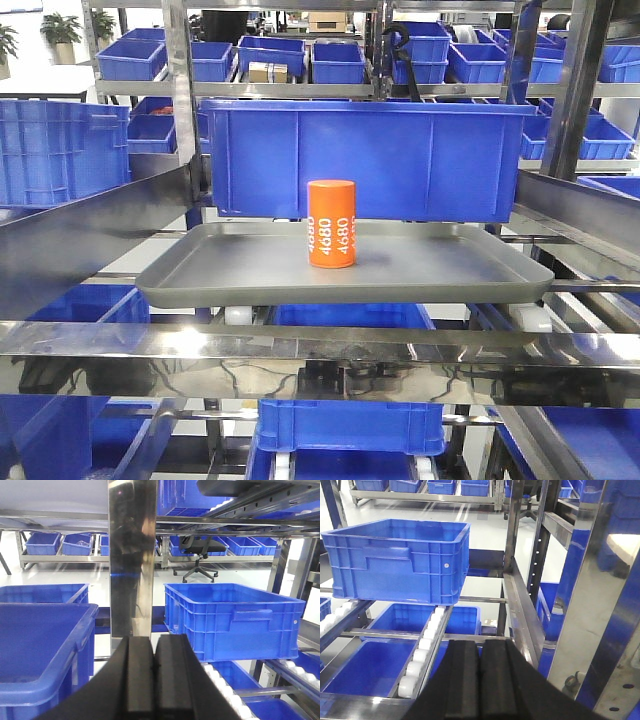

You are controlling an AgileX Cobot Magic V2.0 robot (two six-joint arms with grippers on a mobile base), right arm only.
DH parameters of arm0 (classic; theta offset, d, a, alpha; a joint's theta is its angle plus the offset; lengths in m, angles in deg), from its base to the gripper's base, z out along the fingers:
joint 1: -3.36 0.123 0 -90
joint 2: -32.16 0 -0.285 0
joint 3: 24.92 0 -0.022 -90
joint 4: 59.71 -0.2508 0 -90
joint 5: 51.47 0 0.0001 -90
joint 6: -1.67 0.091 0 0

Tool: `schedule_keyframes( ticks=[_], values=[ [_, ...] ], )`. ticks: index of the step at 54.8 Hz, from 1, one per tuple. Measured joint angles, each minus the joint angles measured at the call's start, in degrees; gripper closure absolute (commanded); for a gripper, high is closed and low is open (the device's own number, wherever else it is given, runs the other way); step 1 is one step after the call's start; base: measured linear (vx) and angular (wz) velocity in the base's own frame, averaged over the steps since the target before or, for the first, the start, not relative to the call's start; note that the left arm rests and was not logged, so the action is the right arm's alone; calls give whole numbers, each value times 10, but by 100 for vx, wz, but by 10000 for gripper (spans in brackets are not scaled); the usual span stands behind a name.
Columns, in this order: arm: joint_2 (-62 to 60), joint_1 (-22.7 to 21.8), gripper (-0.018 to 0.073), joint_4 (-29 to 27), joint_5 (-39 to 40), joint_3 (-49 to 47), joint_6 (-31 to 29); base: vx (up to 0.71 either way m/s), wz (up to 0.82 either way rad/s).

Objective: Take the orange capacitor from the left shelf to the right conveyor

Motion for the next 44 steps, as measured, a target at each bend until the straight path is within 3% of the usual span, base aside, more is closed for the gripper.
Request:
schedule_keyframes(
  ticks=[44],
  values=[
    [0, 0, 569, 0, 0, 0, 0, 0, 0]
  ],
)
